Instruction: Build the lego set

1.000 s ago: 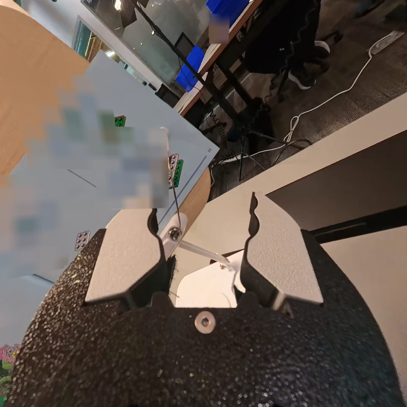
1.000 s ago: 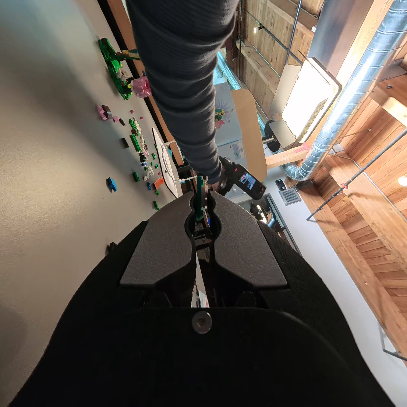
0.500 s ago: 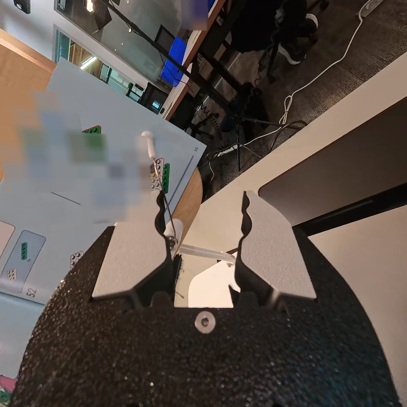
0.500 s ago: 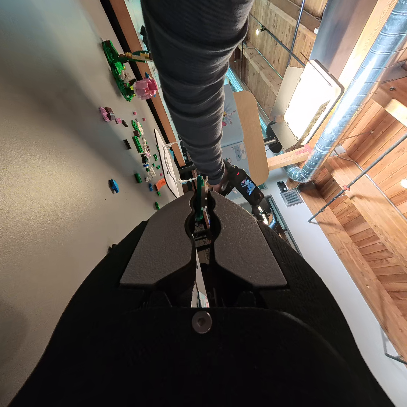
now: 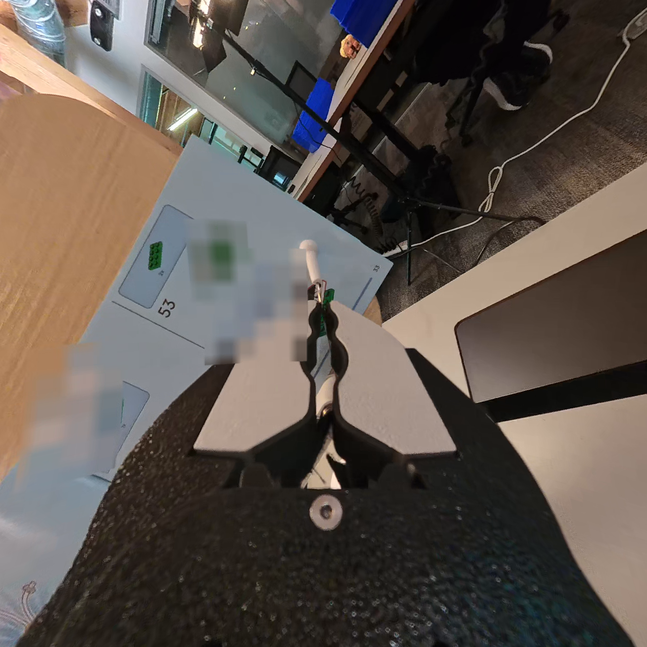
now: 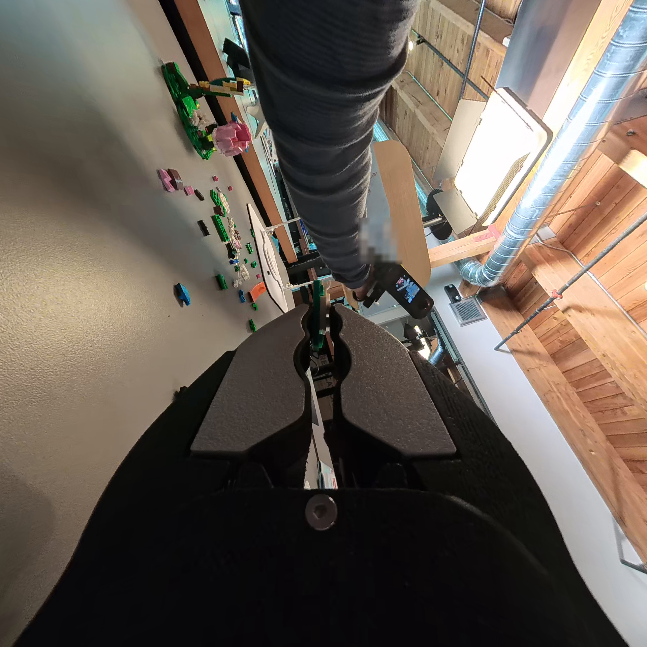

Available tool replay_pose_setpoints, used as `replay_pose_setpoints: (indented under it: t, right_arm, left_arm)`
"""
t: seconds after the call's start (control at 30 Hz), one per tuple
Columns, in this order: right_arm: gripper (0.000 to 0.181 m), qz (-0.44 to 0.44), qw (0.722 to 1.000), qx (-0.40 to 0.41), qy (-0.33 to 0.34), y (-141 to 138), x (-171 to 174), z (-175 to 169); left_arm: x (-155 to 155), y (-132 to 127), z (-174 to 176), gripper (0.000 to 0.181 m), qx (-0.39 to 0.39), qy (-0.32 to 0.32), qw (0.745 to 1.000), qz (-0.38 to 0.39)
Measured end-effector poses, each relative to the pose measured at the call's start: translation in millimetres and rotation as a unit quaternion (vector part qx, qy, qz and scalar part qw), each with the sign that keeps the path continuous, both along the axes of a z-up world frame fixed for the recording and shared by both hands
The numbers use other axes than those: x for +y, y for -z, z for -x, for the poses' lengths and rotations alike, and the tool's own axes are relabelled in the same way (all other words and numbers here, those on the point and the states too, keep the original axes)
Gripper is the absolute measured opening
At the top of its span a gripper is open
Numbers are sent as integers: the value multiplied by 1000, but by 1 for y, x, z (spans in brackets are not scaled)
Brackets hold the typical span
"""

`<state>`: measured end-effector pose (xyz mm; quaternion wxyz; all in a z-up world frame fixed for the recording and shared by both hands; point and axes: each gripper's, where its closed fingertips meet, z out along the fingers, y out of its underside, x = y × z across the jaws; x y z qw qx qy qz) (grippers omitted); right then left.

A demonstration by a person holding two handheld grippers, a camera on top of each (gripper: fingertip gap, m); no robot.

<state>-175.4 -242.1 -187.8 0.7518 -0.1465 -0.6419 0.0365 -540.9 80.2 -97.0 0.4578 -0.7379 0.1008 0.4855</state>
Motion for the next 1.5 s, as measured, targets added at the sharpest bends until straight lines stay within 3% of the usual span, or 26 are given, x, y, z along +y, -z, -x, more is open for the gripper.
replay_pose_setpoints:
  t: [0.03, 0.3, 0.43, 0.5, 0.63, 0.87, 1.0, 1.17, 1.33, 1.5]
  right_arm:
    - [6, -1, 1000, 0, 0, 0, 0, 0]
    - [6, -4, 1000, 0, -1, 0, -1, 0]
    - [6, -5, 1000, 2, -1, -1, -1, -1]
    - [6, -7, 1000, 2, -1, -1, -2, -1]
    - [6, -11, 1000, 5, -1, -3, -2, -2]
    - [6, -35, 999, 12, 20, -7, 5, -7]
    - [7, -55, 998, 14, 40, -10, 13, -11]
    - [7, -70, 996, 17, 56, -14, 17, -16]
    - [6, -78, 995, 14, 57, -15, 15, -16]
    - [7, -76, 995, 15, 56, -15, 15, -17]
  left_arm:
    - [0, 0, 0, 1, 5, 0, 1000, 2]
    - [3, 12, -8, 0, 89, 1, 995, 45]
    - [1, 13, -15, 23, 82, 1, 996, 29]
    - [-5, 13, -35, 36, 66, 31, 997, 13]
    - [-32, 19, -96, 34, -4, 110, 994, -23]
    - [-121, 45, -214, 28, -95, 249, 962, -59]
    - [-173, 50, -255, 26, -199, 295, 927, -121]
    - [-205, 59, -271, 26, -266, 312, 891, -195]
    - [-207, 75, -285, 26, -273, 349, 880, -173]
    - [-208, 75, -286, 26, -331, 371, 849, -176]
